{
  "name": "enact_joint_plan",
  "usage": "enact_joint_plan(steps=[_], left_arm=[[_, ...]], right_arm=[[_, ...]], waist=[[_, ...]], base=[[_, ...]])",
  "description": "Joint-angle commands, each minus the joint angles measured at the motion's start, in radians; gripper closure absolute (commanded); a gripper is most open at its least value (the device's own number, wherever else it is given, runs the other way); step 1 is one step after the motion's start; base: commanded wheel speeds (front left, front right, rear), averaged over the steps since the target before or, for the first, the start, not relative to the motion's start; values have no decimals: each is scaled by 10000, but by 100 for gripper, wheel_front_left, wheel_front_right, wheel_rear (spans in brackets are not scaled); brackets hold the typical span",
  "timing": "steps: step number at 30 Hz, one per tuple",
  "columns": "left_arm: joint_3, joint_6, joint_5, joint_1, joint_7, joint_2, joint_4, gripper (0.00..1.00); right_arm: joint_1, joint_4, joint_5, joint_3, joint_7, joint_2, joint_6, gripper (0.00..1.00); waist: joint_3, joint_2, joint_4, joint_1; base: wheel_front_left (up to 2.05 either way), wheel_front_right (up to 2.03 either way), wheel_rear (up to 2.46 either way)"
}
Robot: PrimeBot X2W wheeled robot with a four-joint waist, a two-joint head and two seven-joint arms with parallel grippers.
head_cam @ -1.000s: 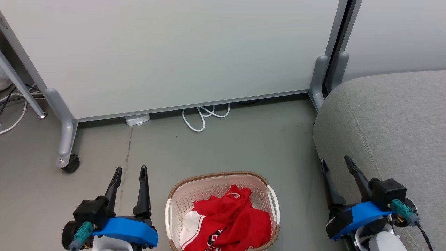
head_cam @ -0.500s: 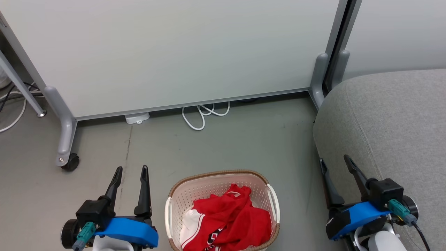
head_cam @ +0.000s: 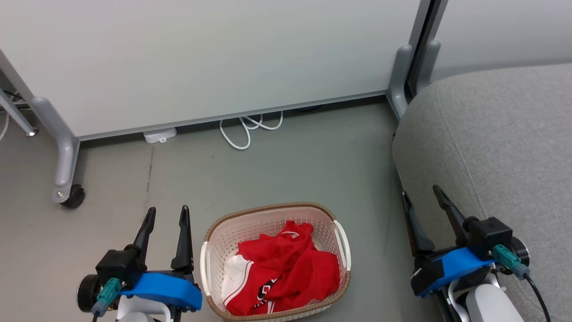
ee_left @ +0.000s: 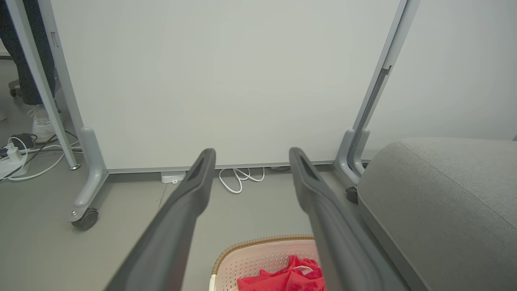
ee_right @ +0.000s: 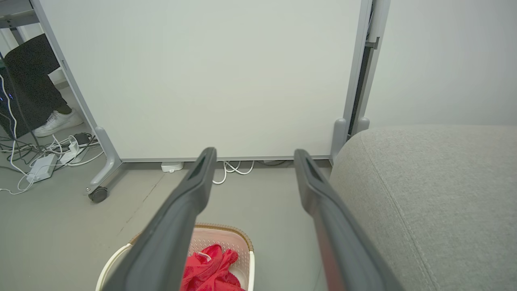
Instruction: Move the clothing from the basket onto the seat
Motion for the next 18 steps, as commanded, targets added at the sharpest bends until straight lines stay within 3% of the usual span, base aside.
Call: enact_joint_plan(steps=[1, 10, 18], left_arm=[[58, -54, 12, -194, -28, 17, 3, 0], [-124, -47, 101, -1165, -27, 366, 469, 0], [-1019, -53, 105, -2648, -27, 954, 1579, 0]], right_arm=[[-164, -49, 11, 46, -48, -46, 4, 0], [-1293, -419, 194, 549, -172, -37, 3, 0], [-2405, -632, 605, 881, -364, -32, 3, 0]], waist=[[327, 0, -225, -1], [2449, 0, -1129, -1], [4403, 0, -1823, -1]], base=[[0, 0, 0], [0, 0, 0], [0, 0, 0]])
